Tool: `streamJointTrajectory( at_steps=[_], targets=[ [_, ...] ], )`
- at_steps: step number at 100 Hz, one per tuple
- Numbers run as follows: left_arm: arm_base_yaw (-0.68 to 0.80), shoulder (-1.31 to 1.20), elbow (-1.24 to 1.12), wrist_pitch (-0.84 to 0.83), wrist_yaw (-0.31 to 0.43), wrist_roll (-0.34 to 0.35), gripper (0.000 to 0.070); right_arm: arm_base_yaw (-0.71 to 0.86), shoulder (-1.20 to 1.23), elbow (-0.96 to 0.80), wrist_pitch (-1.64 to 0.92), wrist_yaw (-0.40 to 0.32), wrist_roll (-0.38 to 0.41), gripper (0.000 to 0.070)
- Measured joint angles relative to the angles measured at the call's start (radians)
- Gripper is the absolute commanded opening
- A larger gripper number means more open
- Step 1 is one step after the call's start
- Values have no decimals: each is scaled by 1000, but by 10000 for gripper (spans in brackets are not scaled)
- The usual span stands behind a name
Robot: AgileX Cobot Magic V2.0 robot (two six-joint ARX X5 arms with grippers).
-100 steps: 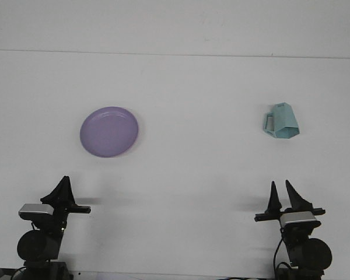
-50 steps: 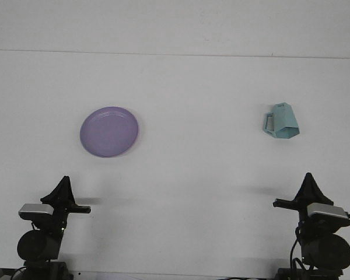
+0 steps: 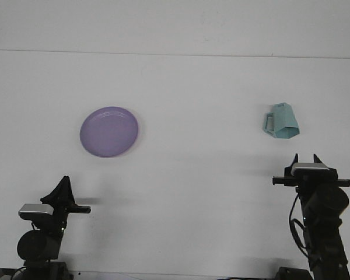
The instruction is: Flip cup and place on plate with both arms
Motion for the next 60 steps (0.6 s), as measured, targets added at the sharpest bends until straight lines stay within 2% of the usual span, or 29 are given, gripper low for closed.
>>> streamJointTrajectory(
  at_steps=[14, 37, 53, 60],
  targets=[
    [0, 0, 0, 0, 0, 0, 12, -59, 169, 0, 167, -38, -34, 515],
    [0, 0, 0, 0, 0, 0, 12, -148, 473, 0, 431, -156, -70, 514],
    [0, 0, 0, 0, 0, 0, 12, -184, 673, 0, 668, -167, -111, 514],
    [0, 0, 0, 0, 0, 0, 12, -204, 751, 3, 764, -194, -121, 512]
  ],
)
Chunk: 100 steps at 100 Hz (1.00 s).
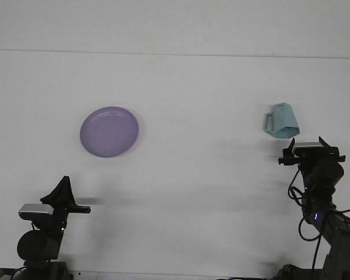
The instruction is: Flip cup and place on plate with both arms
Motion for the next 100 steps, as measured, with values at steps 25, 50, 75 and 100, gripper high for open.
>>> streamJointTrajectory(
  at_steps=[25, 50, 75, 100],
  targets=[
    [0, 0, 0, 0, 0, 0, 12, -31, 246, 174, 37, -82, -7, 512],
    [0, 0, 0, 0, 0, 0, 12, -31, 410, 343, 43, -164, -31, 508],
    [0, 0, 0, 0, 0, 0, 12, -31, 519, 436, 44, -227, -76, 457],
    [0, 0, 0, 0, 0, 0, 12, -31, 565, 491, 44, -285, -85, 101]
  ],
)
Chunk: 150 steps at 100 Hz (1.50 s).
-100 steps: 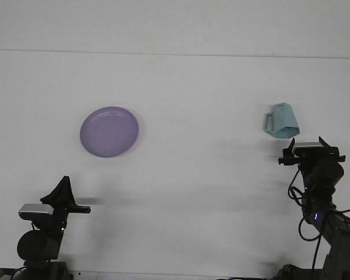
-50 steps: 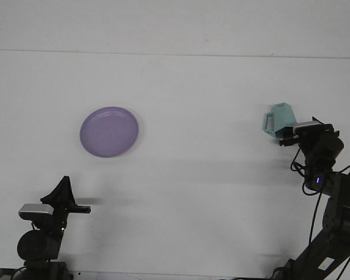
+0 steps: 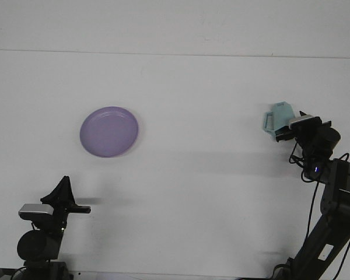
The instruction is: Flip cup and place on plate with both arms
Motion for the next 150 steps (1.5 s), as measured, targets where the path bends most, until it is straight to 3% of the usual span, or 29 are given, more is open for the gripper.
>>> streamJointTrajectory(
  at_steps=[7, 25, 44, 79, 90, 111, 135, 150],
  targets=[
    [0, 0, 0, 0, 0, 0, 12, 1, 1, 8, -2, -14, -2, 8],
    [0, 0, 0, 0, 0, 0, 12, 1, 1, 13, -1, -43, 15, 8],
    [0, 0, 0, 0, 0, 0, 12, 1, -19, 14, -87, -47, 112, 7],
    [0, 0, 0, 8, 0, 0, 12, 71, -394, 14, -527, -3, 292, 6],
    [0, 0, 0, 18, 0, 0, 12, 113, -541, 14, -721, 37, 361, 6],
    [0, 0, 1, 23, 0, 0, 12, 217, -796, 14, -1122, 40, 447, 6],
    [0, 0, 1, 23, 0, 0, 12, 426, -899, 96, -1545, 45, 478, 5],
    [0, 0, 1, 23, 2, 0, 12, 602, -853, 164, -1772, 126, 468, 5]
  ],
)
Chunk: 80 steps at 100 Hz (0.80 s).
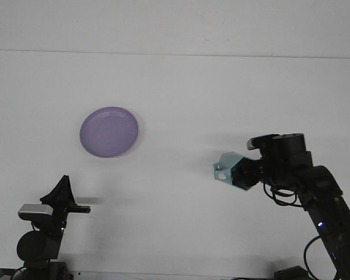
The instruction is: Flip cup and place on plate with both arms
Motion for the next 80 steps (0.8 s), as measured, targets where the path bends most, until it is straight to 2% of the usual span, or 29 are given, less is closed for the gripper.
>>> streamJointTrajectory(
  at_steps=[21, 45, 60, 80],
  targets=[
    [0, 0, 0, 0, 0, 0, 12, 244, 150, 84, -145, 147, -23, 5],
    [0, 0, 0, 0, 0, 0, 12, 354, 385, 151, -217, 177, -44, 5],
    [0, 0, 0, -1, 0, 0, 12, 371, 481, 182, -247, 217, -61, 5],
    [0, 0, 0, -1, 0, 0, 12, 371, 537, 196, -260, 222, -93, 5]
  ],
)
